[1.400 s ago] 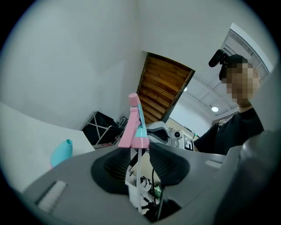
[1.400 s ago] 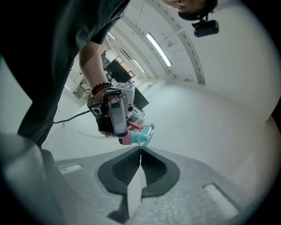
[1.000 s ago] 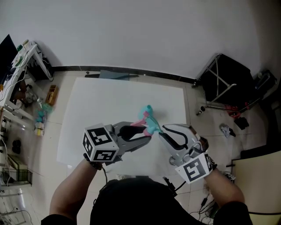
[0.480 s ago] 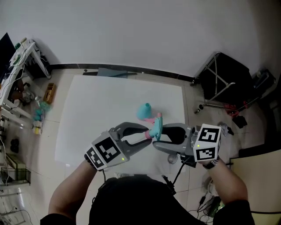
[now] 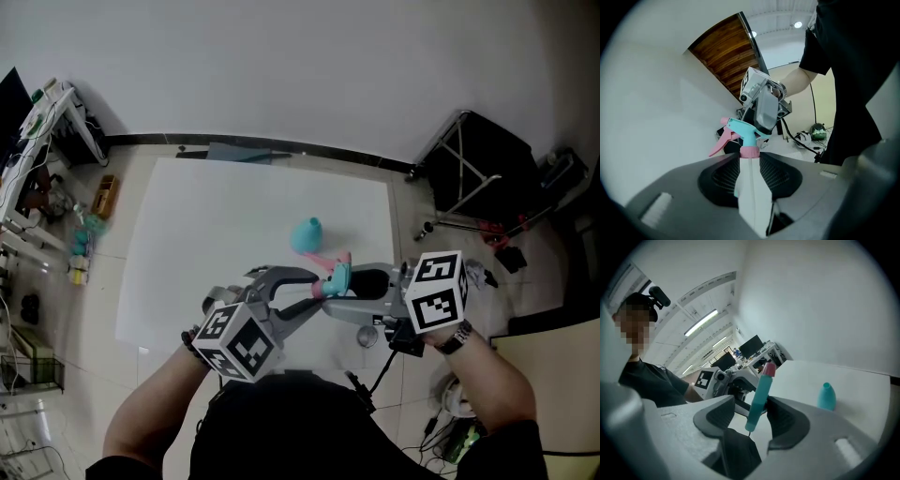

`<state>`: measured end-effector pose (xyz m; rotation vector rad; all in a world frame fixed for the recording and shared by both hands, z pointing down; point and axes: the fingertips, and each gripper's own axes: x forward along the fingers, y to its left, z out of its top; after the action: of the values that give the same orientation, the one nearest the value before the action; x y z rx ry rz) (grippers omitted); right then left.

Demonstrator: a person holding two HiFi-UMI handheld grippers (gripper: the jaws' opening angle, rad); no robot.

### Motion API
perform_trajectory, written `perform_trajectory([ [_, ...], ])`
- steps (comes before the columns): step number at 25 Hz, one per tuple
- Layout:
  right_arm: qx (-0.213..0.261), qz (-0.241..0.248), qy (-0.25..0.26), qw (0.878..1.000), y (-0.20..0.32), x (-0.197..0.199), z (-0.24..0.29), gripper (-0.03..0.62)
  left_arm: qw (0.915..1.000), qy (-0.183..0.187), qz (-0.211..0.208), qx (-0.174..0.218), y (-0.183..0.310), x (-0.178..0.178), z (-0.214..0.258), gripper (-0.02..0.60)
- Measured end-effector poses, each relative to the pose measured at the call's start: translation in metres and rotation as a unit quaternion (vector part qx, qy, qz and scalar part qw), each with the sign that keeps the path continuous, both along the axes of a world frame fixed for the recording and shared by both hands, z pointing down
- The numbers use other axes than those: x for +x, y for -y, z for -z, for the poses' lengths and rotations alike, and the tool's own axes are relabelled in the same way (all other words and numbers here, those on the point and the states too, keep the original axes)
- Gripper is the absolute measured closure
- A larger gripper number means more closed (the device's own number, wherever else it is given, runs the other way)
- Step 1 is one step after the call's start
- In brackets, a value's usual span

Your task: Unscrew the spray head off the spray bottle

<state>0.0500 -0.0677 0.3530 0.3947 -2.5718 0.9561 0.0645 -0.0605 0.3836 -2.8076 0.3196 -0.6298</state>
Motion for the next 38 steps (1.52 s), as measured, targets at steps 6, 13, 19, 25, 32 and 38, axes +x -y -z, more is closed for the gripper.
perform_trajectory([
  [6, 0.029, 0.004, -0.081, 0.996, 0.001, -0.003, -0.017, 0.395, 0.9974, 0.039, 0.013, 0.060, 0.002, -0.001, -0.005, 0.433],
  [13, 0.044, 0.000, -0.110, 0.993, 0.004, 0.005, -0.024, 0.467, 0.9957, 0.044, 0.005, 0.081, -0.004, 0.007, -0.001, 0.433],
  [19, 0.048, 0.013, -0.130, 0.990, 0.003, 0.003, -0.030, 0.471, 0.9951, 0.051, 0.001, 0.085, -0.005, 0.008, -0.005, 0.431],
  [25, 0.080, 0.018, -0.157, 0.984, 0.003, 0.007, -0.034, 0.476, 0.9974, 0.045, 0.003, 0.057, -0.004, 0.009, -0.013, 0.409],
  [32, 0.092, 0.006, -0.172, 0.981, 0.009, 0.026, -0.033, 0.476, 0.9986, 0.038, 0.029, 0.022, 0.011, 0.007, -0.026, 0.295],
  [38, 0.097, -0.009, -0.188, 0.977, 0.014, 0.046, -0.034, 0.476, 0.9963, 0.020, 0.080, -0.023, 0.039, -0.002, -0.040, 0.279],
])
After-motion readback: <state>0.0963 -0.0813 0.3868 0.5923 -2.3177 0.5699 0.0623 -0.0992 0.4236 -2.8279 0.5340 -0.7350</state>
